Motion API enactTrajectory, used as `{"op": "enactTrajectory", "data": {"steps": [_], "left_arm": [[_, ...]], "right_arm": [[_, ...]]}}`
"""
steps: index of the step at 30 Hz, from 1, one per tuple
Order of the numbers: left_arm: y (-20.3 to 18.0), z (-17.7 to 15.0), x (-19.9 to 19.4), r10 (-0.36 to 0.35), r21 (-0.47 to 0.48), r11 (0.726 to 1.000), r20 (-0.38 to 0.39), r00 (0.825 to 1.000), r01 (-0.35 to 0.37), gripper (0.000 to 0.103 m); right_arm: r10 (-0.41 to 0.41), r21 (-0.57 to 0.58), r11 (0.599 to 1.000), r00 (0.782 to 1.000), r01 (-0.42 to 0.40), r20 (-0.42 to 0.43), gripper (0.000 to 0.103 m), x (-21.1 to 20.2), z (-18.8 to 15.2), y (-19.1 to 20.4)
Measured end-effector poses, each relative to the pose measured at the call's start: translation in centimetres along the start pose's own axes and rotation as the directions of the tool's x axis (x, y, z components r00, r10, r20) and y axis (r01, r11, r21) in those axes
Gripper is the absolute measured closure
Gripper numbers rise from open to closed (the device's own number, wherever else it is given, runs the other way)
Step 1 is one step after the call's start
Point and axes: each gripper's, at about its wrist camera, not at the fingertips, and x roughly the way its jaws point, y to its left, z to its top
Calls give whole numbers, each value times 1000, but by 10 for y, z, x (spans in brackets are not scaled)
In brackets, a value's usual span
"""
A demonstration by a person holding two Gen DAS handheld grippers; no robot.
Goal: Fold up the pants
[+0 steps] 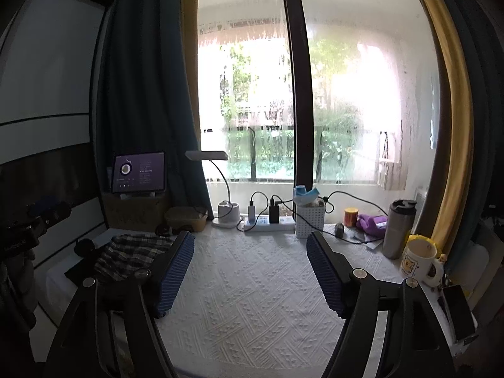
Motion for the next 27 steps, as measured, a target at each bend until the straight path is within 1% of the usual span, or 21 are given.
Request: {"op": "enactTrajectory", "data": {"steps": [2, 3, 5, 6, 7, 9, 14, 17, 27], "left_arm": [[-1, 2, -4, 9, -6, 1000, 16, 1000, -9, 14], [-1, 3, -6, 14, -13, 1000, 24, 1000, -14, 13], [-1, 3, -10, 21, -29, 999, 35, 999, -20, 7], [0, 4, -11, 23, -37, 999, 41, 999, -22, 4], [1, 4, -13, 27, -45, 999, 49, 998, -25, 2], [1, 4, -16, 34, -48, 998, 56, 998, -31, 1], [-3, 2, -17, 54, -11, 999, 41, 998, -53, 1], [-5, 0, -17, 77, 3, 997, 51, 996, -77, 1], [-9, -1, -15, 86, 15, 996, 39, 995, -87, 1]], "right_arm": [[-5, 1, 1000, 1000, 5, 8, 19, -6, 2, 2], [-8, 2, 1000, 1000, 8, 16, 18, -10, 3, 2], [-16, 2, 1000, 999, 16, 31, 11, -17, 5, 3], [-20, 4, 1000, 999, 20, 40, 9, -21, 6, 3], [-23, 7, 1000, 999, 23, 48, 5, -24, 6, 2], [-34, 16, 999, 998, 33, 60, 1, -28, 6, 1], [-60, 43, 997, 997, 58, 52, 0, -27, 4, -6], [-61, 41, 997, 997, 59, 41, 0, -24, 3, -5], [-50, 40, 998, 999, 49, 20, 0, -18, -2, -3]]}}
